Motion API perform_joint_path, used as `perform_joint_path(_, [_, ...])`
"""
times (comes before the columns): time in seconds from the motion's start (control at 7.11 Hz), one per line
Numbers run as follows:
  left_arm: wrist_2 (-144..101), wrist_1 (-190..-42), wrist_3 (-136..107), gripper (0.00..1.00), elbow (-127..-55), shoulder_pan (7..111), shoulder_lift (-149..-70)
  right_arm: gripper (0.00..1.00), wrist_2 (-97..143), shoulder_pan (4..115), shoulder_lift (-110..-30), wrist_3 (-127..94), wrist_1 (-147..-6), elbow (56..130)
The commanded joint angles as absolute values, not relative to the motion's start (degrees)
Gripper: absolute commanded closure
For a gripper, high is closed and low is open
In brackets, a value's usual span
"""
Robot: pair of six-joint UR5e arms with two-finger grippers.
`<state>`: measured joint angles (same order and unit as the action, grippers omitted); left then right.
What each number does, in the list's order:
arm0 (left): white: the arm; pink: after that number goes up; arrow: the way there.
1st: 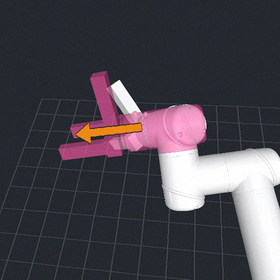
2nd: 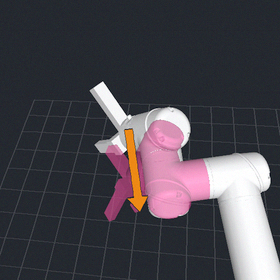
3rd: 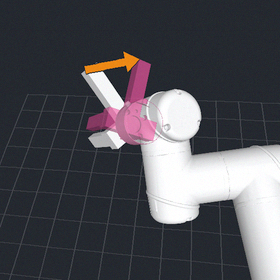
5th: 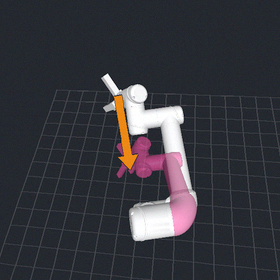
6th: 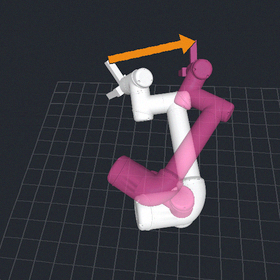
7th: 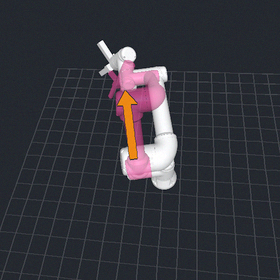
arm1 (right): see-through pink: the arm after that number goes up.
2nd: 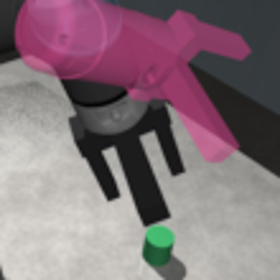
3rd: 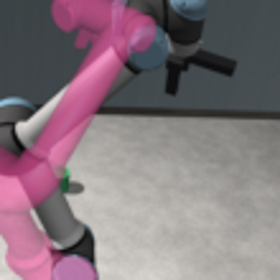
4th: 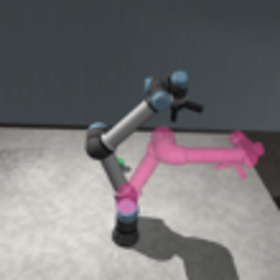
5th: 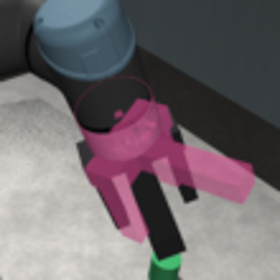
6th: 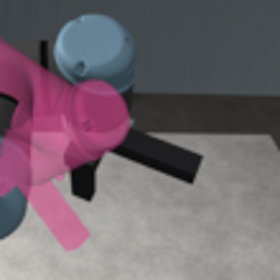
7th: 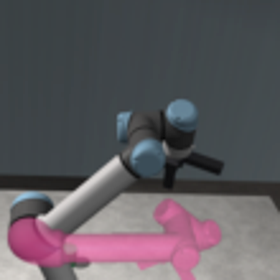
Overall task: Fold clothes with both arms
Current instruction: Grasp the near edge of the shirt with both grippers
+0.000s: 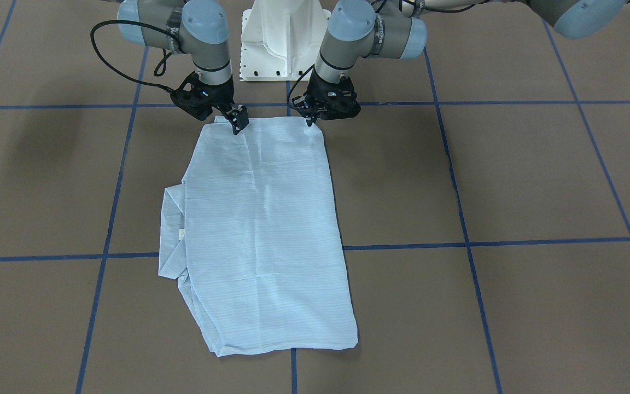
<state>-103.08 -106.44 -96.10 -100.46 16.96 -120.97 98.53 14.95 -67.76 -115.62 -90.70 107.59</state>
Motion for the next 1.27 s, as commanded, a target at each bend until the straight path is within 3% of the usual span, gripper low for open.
perform_joint_path(0.0, [-103.01,-106.44,-96.06,1.00,-100.46,16.96,-121.03,0.08,98.53,14.77,-67.68,-115.75,-90.70,107.05])
perform_joint_path(0.42, [-103.10,-106.44,-96.15,1.00,-100.37,16.96,-121.03,0.39,98.53,14.77,-67.68,-115.66,-90.70,107.14])
perform_joint_path(0.7, [-103.01,-106.44,-96.15,1.00,-100.37,16.96,-121.03,0.53,98.61,14.94,-67.50,-115.66,-90.70,107.58])
perform_joint_path(1.13, [-103.09,-106.44,-96.15,1.00,-100.28,16.96,-121.03,0.55,98.61,15.21,-67.32,-115.66,-90.79,108.02])
